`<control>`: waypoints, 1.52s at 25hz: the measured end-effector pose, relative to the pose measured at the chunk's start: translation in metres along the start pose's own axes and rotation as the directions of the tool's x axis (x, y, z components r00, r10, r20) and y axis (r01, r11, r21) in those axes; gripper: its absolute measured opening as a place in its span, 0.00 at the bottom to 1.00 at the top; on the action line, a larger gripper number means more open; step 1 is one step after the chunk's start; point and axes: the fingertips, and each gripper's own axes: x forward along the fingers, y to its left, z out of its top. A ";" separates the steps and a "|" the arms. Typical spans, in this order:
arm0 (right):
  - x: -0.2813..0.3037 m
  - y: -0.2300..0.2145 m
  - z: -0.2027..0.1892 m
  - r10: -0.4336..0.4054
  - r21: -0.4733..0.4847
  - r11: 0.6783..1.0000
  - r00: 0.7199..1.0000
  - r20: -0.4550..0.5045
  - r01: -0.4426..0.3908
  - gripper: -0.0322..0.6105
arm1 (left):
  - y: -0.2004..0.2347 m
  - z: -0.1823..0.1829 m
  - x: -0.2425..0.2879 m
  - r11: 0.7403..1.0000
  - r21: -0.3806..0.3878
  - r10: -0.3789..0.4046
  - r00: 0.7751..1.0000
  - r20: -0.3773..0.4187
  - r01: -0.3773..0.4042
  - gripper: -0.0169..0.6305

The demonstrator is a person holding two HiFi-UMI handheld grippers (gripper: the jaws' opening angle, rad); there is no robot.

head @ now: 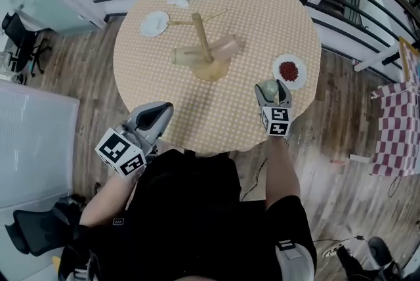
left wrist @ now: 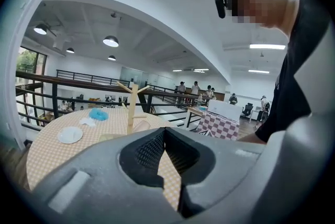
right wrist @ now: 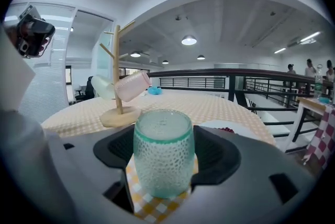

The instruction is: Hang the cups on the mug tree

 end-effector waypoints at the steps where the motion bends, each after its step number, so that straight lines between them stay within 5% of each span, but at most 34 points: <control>1: 0.000 0.001 0.001 0.005 0.006 1.000 1.000 -0.001 -0.005 0.58 | 0.001 0.000 0.000 1.000 -0.005 0.000 1.000 -0.008 0.000 0.04; 11: -0.027 0.044 0.064 0.016 -0.009 1.000 0.996 0.091 -0.015 0.58 | 0.023 -0.005 0.006 0.995 -0.043 -0.085 0.996 0.015 0.085 0.04; 18: -0.055 0.104 0.131 -0.066 0.037 0.997 0.986 0.151 0.061 0.58 | 0.066 0.011 -0.025 0.976 0.017 -0.217 0.976 0.029 0.217 0.04; 29: -0.094 0.197 0.200 -0.340 0.168 0.935 0.922 0.188 0.311 0.58 | 0.141 0.027 -0.098 0.843 0.140 -0.518 0.854 -0.054 0.520 0.04; 38: -0.099 0.206 0.222 -0.348 0.071 0.938 0.920 0.179 0.340 0.58 | 0.137 0.039 -0.083 0.818 0.117 -0.566 0.824 -0.014 0.564 0.04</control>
